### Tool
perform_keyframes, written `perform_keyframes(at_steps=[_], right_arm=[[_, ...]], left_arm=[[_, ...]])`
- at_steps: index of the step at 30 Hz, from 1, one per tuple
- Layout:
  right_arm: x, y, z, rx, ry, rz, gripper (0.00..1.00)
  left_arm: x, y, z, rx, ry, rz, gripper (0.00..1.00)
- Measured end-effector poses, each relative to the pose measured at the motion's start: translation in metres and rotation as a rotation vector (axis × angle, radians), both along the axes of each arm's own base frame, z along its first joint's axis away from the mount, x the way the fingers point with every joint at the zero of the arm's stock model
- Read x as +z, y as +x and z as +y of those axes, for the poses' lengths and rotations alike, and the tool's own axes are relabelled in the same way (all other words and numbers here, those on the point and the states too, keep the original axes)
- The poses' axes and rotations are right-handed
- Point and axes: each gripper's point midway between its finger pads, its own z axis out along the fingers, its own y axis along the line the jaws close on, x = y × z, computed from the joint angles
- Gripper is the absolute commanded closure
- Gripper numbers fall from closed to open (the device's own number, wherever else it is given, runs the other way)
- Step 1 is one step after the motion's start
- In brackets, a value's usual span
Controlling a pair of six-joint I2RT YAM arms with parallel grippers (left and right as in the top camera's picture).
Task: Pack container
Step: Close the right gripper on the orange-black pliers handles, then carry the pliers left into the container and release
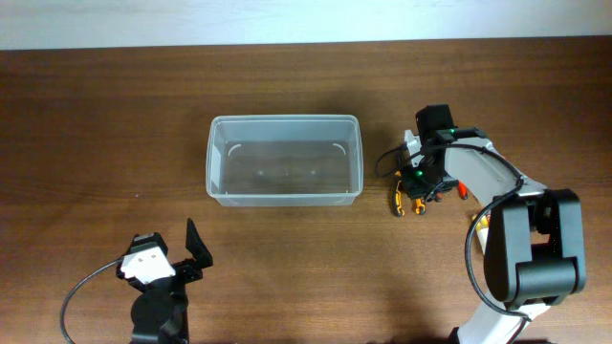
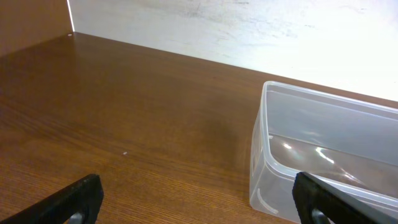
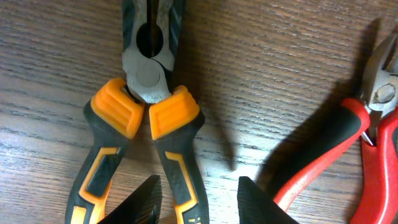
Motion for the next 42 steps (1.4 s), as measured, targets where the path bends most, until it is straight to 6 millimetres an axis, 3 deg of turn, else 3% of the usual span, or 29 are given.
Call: perform_keyframes(at_steps=[10,18,31,36,42], right_arm=[[-0.006,-0.002,0.0,0.002,0.0,0.0,0.65],[-0.008,-0.002,0.0,0.006,-0.001,-0.002,0.95],[-0.002,0.002,0.0,0.003,0.0,0.0,0.96],[0.037,0.028,0.002,0.003,0.001,-0.042,0.96],[0.135,0.085,0.01,0.053,0.015,-0.232,0.96]], left_arm=[[0.0,0.0,0.0,0.0,0.0,0.0,0.01],[0.0,0.0,0.0,0.0,0.0,0.0,0.01],[0.0,0.0,0.0,0.0,0.0,0.0,0.01],[0.0,0.0,0.0,0.0,0.0,0.0,0.01],[0.0,0.0,0.0,0.0,0.0,0.0,0.01]])
